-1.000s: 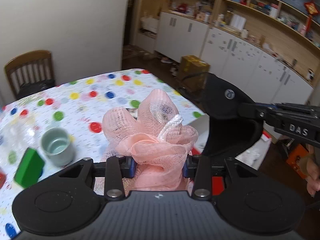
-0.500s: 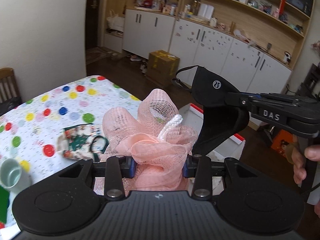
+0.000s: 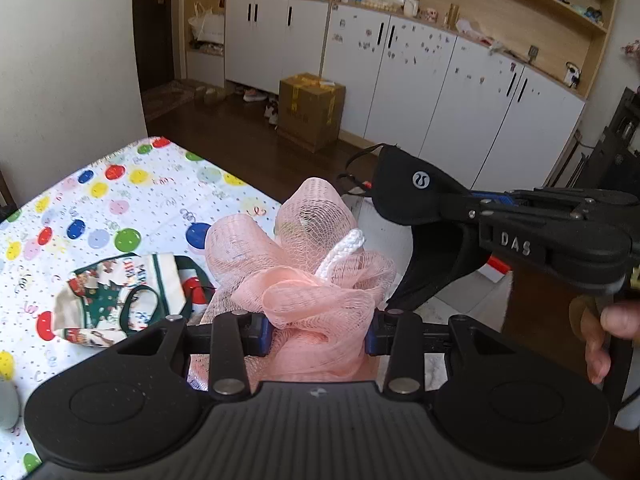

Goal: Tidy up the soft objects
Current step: 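Lift and carry the mask and pink puff with both tools to the box, then lower the mask and pink puff into the box and open both tools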

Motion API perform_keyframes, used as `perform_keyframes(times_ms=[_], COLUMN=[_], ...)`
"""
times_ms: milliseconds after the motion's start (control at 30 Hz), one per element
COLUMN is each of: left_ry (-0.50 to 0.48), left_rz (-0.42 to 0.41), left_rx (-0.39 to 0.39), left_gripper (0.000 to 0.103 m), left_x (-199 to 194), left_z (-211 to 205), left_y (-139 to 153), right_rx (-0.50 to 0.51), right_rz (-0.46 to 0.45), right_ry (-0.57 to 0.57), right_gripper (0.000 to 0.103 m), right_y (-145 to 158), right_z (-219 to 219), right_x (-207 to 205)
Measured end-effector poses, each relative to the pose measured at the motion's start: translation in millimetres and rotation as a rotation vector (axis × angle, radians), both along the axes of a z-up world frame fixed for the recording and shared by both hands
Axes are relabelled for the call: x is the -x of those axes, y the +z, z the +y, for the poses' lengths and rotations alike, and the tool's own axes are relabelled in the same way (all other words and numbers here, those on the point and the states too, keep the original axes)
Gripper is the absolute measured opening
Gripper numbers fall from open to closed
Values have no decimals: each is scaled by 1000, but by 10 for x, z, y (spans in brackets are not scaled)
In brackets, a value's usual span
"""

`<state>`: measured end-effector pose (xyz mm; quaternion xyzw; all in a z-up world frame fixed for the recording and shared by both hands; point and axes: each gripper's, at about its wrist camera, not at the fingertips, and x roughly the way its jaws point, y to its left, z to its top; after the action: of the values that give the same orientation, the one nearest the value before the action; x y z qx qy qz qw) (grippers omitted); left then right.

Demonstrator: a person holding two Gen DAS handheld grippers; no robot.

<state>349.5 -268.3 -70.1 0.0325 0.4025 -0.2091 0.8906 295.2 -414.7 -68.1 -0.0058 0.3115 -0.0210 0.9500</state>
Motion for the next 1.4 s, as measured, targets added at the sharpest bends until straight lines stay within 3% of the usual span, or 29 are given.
perform_keyframes(times_ms=[433,800,1000,1100,1233,1400], left_ry=[-37,-64,-43,-33,-18,-14], left_rz=[129,223,250,262,265,247], left_rx=[-77,-129,-120,-114,-98,-72], left_gripper=[39,39,42,45,58,70], left_x=[-254,-386,-472,-502,-518,-508], left_z=[-246,-338,-318,-302,-278,-227], left_y=[-554,-856,-922,-945,-928,-858], right_rx=[-6,17,38,15,11,-7], right_rz=[178,309,343,353,342,320], right_ry=[28,113,127,127,147,157], right_gripper=[9,14,21,26,44,51], right_y=[-588,-847,-930,-939,-911,-835], right_z=[-1,64,102,78,54,27], right_x=[-174,-112,-96,-109,-76,-39])
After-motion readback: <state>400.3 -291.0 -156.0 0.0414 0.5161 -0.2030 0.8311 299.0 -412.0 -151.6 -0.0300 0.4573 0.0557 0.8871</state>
